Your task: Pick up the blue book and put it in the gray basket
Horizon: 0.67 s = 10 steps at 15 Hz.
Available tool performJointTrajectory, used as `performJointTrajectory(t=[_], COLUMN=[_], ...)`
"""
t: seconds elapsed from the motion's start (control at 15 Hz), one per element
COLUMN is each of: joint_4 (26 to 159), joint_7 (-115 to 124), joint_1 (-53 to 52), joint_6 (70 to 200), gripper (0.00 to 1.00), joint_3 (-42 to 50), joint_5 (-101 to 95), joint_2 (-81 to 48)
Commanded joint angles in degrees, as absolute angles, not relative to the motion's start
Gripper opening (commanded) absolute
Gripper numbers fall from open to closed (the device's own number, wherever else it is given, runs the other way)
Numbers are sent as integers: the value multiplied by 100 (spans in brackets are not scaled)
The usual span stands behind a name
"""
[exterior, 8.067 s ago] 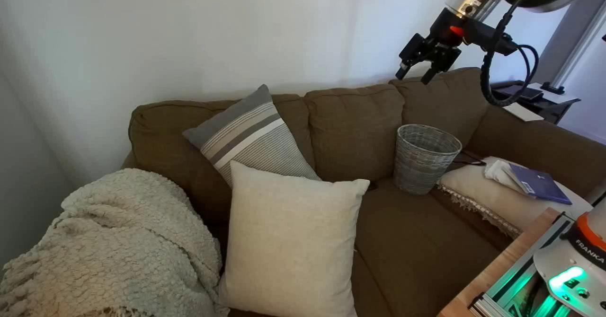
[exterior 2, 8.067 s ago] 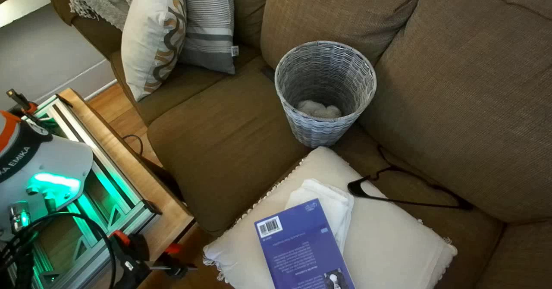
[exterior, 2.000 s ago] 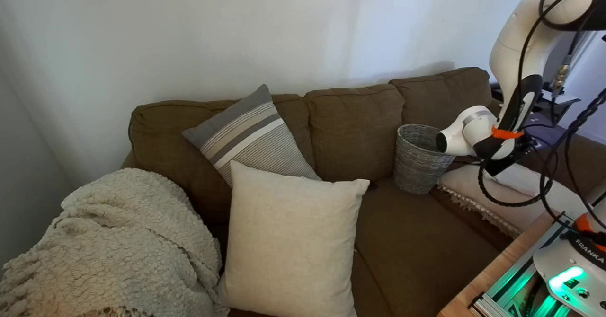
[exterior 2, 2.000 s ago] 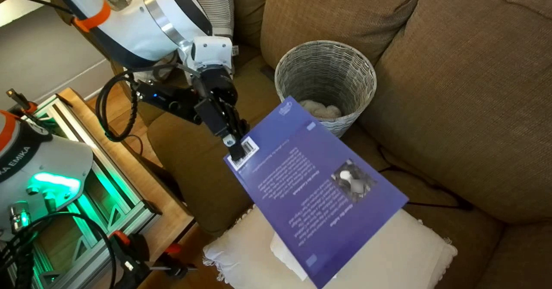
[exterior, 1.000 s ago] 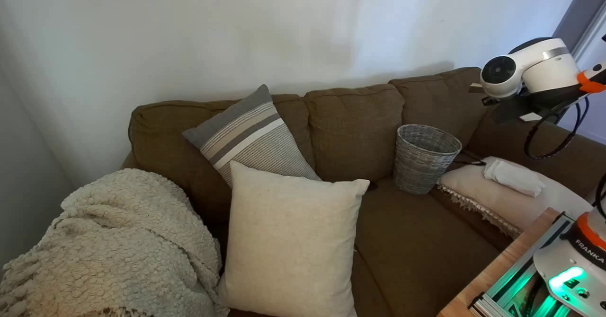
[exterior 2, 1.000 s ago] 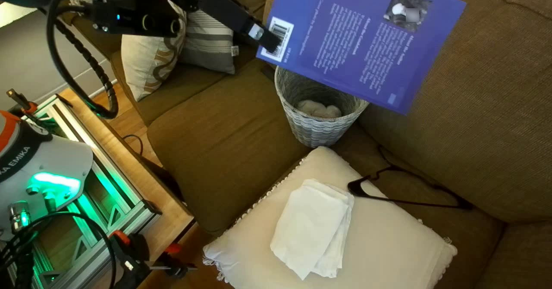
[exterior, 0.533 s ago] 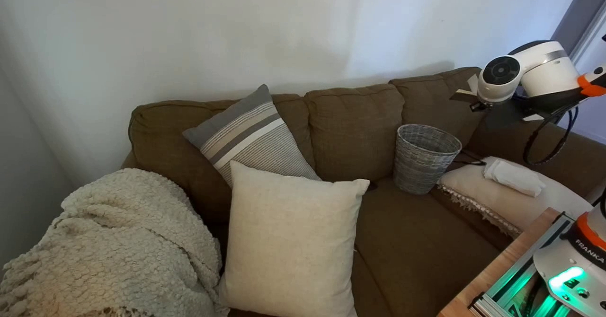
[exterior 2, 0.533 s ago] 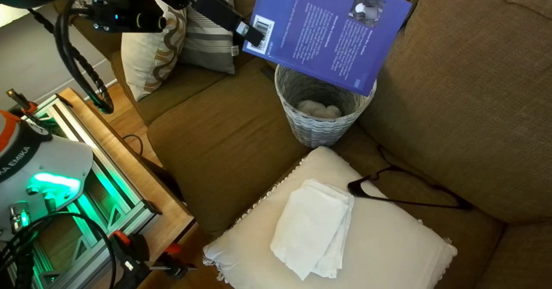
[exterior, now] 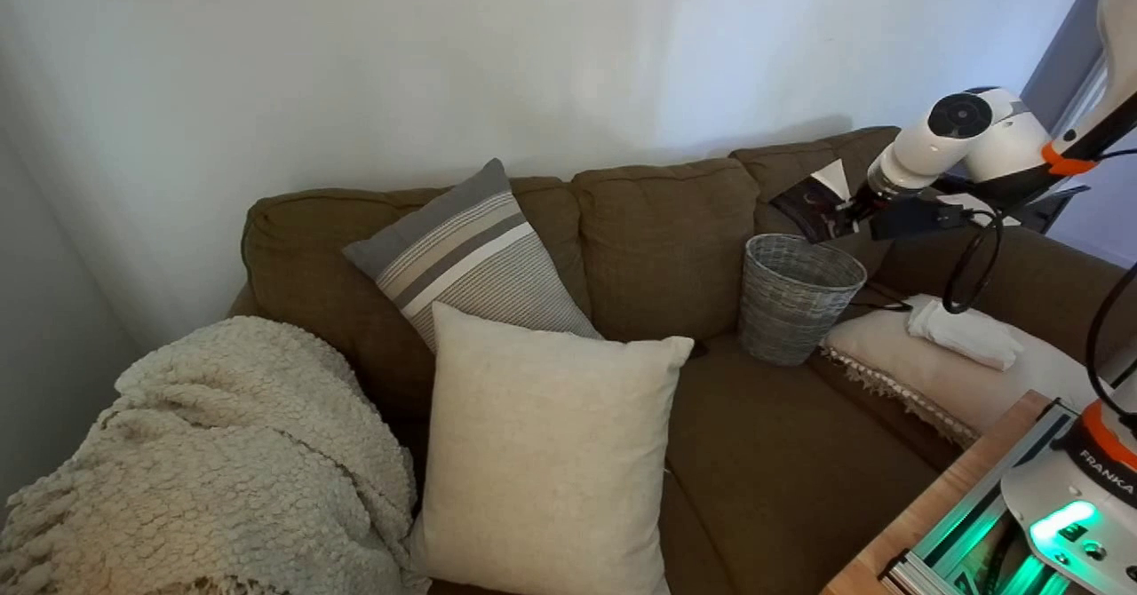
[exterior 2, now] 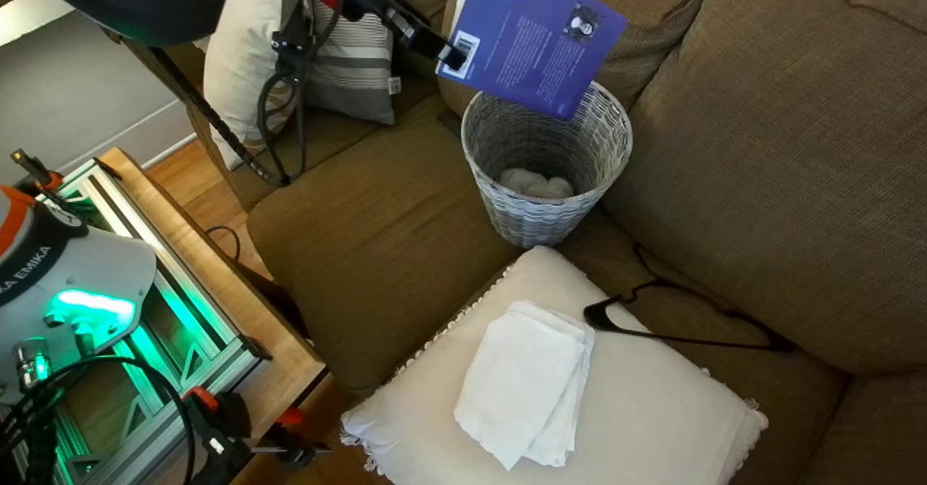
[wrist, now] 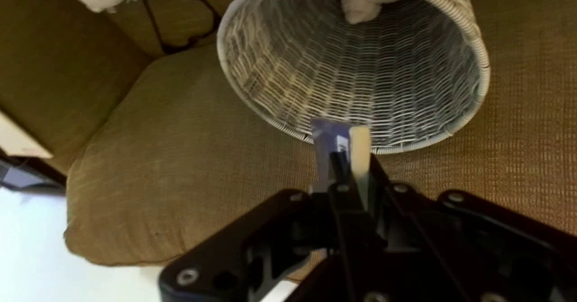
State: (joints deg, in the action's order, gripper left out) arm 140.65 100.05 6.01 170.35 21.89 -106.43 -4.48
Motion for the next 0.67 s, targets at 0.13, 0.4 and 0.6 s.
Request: performJointTrajectory(t=[0.13,0.4,0.6], joint_4=[13246,12541,12268], joint_7=[10616,10456,10867], joint_1=[1208,1714,1843], joint_6=[19144,20658,21190], gripper=[3,3,3], joint_3=[2320,2145,2236], joint_5=[-10568,-10064,-9985], joint_2=[-1616,-2764,-3458])
